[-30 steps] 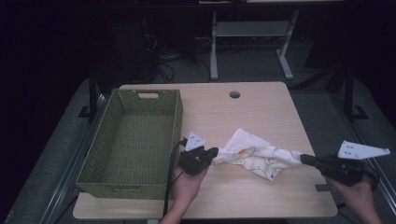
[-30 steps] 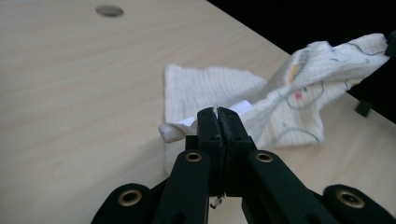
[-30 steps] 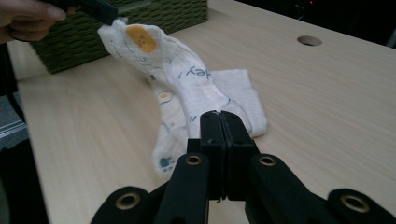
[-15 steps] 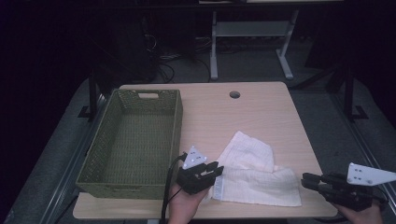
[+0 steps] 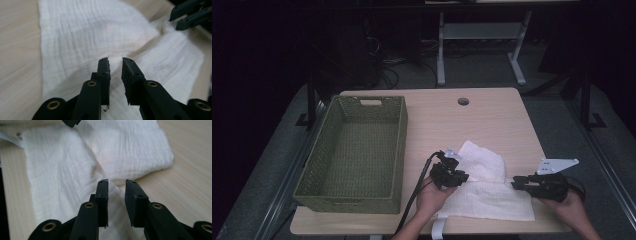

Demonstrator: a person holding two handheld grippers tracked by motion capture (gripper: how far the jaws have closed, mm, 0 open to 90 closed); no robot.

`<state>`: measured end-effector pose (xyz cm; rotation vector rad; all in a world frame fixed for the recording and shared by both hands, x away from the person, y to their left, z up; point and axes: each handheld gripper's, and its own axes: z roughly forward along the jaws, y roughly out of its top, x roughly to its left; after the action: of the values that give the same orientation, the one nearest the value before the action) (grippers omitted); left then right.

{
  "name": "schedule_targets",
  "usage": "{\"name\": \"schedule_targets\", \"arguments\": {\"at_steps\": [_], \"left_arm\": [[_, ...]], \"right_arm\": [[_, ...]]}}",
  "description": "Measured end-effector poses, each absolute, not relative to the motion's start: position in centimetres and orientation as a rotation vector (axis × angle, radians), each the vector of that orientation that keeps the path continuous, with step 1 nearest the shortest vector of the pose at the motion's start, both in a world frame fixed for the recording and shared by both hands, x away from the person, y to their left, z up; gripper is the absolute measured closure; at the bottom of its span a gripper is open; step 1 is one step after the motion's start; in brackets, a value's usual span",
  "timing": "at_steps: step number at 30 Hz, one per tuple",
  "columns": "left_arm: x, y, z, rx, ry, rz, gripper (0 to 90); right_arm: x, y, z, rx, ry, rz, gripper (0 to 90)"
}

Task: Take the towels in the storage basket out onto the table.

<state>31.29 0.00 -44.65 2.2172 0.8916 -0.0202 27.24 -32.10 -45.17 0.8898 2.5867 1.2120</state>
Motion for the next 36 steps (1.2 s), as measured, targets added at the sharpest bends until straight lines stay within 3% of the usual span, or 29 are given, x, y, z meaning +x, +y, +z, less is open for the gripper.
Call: {"name": "schedule_targets", "arguments": {"at_steps": [9,14,20,25,36], "left_arm": [[31.2,0.6,-45.8,2.277,0.952,-0.031,75.8],[30.8,0.8,-44.9,2.211,0.936,-0.017,75.4],[32.3,-0.1,-44.3,2.166,0.923,0.004,75.5],[33.6,-0.8,-45.1,2.151,0.951,-0.027,75.6],[34.2,-0.7,-46.2,2.208,0.987,-0.014,73.8]], "right_arm": [[26.3,-32.3,-46.6,0.898,2.65,1.171,85.8],[26.1,-32.6,-45.8,0.89,2.618,1.24,81.6],[29.1,-32.5,-44.1,0.929,2.537,1.26,79.3],[31.0,-31.5,-45.1,0.907,2.609,1.152,79.6],[30.7,-30.9,-46.6,0.88,2.688,1.08,74.5]]}}
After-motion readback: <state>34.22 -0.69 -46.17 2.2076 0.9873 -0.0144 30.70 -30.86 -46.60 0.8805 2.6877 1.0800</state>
